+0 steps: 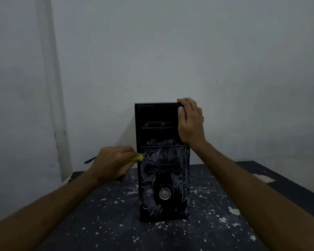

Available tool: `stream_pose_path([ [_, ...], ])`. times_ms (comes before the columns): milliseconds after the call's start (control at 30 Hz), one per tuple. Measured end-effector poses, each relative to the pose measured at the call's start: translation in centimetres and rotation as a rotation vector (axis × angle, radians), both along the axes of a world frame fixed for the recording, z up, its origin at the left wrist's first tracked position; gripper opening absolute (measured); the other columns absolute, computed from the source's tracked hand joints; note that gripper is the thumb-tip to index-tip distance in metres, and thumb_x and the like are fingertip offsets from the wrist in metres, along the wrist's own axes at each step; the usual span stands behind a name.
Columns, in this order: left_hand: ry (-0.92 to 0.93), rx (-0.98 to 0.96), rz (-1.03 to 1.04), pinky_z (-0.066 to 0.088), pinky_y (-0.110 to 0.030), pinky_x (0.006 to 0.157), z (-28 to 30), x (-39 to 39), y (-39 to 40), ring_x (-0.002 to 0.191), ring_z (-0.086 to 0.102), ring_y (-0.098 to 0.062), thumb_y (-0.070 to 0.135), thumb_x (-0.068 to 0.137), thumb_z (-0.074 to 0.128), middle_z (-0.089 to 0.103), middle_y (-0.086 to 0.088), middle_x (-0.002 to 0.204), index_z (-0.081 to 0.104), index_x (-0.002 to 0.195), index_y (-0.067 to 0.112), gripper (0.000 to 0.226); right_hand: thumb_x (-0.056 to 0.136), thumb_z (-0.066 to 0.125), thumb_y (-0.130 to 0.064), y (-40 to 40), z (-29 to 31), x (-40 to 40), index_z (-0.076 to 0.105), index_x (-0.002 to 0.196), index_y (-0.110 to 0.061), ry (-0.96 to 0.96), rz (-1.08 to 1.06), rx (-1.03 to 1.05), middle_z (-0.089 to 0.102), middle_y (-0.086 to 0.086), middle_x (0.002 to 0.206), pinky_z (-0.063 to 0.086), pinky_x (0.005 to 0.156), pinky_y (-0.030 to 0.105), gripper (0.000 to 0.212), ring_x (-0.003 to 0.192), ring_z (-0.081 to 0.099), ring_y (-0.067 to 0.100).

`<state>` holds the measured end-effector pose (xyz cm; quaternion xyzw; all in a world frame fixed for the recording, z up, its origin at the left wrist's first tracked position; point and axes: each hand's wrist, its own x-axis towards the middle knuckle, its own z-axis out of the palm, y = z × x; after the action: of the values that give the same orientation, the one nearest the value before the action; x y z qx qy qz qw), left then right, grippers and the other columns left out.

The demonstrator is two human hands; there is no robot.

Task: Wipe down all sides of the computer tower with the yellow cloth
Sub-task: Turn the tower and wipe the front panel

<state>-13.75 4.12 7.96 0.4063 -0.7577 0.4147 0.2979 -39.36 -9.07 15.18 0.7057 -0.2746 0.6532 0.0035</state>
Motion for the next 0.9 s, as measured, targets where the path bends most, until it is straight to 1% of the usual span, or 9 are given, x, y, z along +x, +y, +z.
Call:
stream_pose_path([
  [67, 0.164, -0.066, 0.009, 0.044, -0.026, 0.048, 2.2, -0.7, -0.1, 0.068, 0.067, -0.013, 0.046, 0.098, 0.067, 0.073, 0.011, 0.094, 0.081, 0.101, 0.025, 0.025, 0.105, 0.034, -0.037, 0.0, -0.1, 0.1, 0.057, 0.137, -0.024, 0.002, 0.000, -0.004, 0.048, -0.009, 0.141, 0.035, 0.091, 0.036, 0.042, 0.117, 0.044, 0.015],
  [133, 0.225, -0.156, 0.030, 0.040, -0.023, 0.048, 3.9, -1.4, -0.3, 0.068, 0.066, -0.011, 0.045, 0.095, 0.068, 0.072, 0.010, 0.094, 0.081, 0.100, 0.024, 0.025, 0.105, 0.033, -0.038, -0.1, 0.0, -0.2, 0.056, 0.138, -0.024, 0.011, -0.004, -0.004, 0.048, -0.009, 0.141, 0.035, 0.091, 0.037, 0.042, 0.118, 0.044, 0.016],
  [267, 0.123, -0.069, -0.019, 0.046, -0.028, 0.049, 1.4, -1.0, -0.3, 0.067, 0.067, -0.016, 0.040, 0.099, 0.067, 0.071, 0.008, 0.094, 0.079, 0.104, 0.021, 0.023, 0.105, 0.032, -0.040, -0.2, 0.0, -0.3, 0.056, 0.137, -0.025, 0.026, -0.019, -0.007, 0.048, -0.010, 0.140, 0.038, 0.091, 0.040, 0.043, 0.116, 0.045, 0.016],
  [367, 0.084, 0.003, 0.010, 0.049, -0.032, 0.049, 0.1, -0.5, 0.0, 0.067, 0.068, -0.017, 0.044, 0.099, 0.066, 0.071, 0.008, 0.090, 0.080, 0.101, 0.022, 0.026, 0.106, 0.034, -0.038, -0.2, -0.2, 0.1, 0.055, 0.138, -0.025, 0.006, -0.013, -0.005, 0.046, -0.010, 0.141, 0.039, 0.093, 0.040, 0.040, 0.116, 0.044, 0.014],
  [500, 0.462, -0.102, 0.072, 0.052, -0.031, 0.053, 4.0, -2.6, -0.3, 0.065, 0.068, -0.017, 0.053, 0.092, 0.066, 0.074, 0.005, 0.079, 0.079, 0.089, 0.021, 0.035, 0.106, 0.035, -0.038, -0.3, -0.1, -0.1, 0.055, 0.138, -0.025, 0.035, -0.025, -0.005, 0.046, -0.010, 0.141, 0.038, 0.093, 0.041, 0.040, 0.117, 0.043, 0.015],
  [567, 0.550, -0.098, 0.078, 0.054, -0.033, 0.055, 4.9, -3.3, -0.7, 0.065, 0.067, -0.019, 0.054, 0.091, 0.065, 0.074, 0.003, 0.076, 0.078, 0.087, 0.020, 0.037, 0.106, 0.034, -0.039, -0.3, 0.0, -0.4, 0.055, 0.138, -0.026, 0.050, -0.037, -0.003, 0.047, -0.010, 0.141, 0.038, 0.092, 0.041, 0.040, 0.117, 0.044, 0.017],
  [633, 0.524, -0.076, 0.097, 0.052, -0.031, 0.054, 3.4, -3.2, -0.6, 0.062, 0.066, -0.017, 0.055, 0.092, 0.063, 0.073, 0.005, 0.073, 0.077, 0.084, 0.022, 0.037, 0.106, 0.035, -0.039, -0.3, 0.0, -0.5, 0.054, 0.138, -0.026, 0.056, -0.037, -0.005, 0.047, -0.010, 0.141, 0.038, 0.092, 0.042, 0.039, 0.116, 0.044, 0.017],
  [767, 0.289, 0.001, 0.084, 0.043, -0.026, 0.045, -2.0, -2.4, 0.8, 0.056, 0.063, -0.016, 0.056, 0.096, 0.057, 0.069, 0.009, 0.073, 0.075, 0.083, 0.023, 0.040, 0.106, 0.036, -0.040, -0.2, -0.1, -0.2, 0.054, 0.138, -0.027, 0.043, -0.024, 0.003, 0.046, -0.011, 0.141, 0.040, 0.093, 0.043, 0.039, 0.116, 0.044, 0.017],
  [900, 0.312, -0.135, 0.070, 0.045, -0.029, 0.045, 2.4, -3.0, 0.0, 0.062, 0.063, -0.017, 0.040, 0.093, 0.071, 0.067, 0.007, 0.081, 0.076, 0.090, 0.020, 0.021, 0.105, 0.035, -0.041, -0.2, 0.1, -0.3, 0.054, 0.137, -0.026, 0.054, -0.034, 0.007, 0.046, -0.010, 0.140, 0.041, 0.094, 0.045, 0.040, 0.116, 0.045, 0.018],
])
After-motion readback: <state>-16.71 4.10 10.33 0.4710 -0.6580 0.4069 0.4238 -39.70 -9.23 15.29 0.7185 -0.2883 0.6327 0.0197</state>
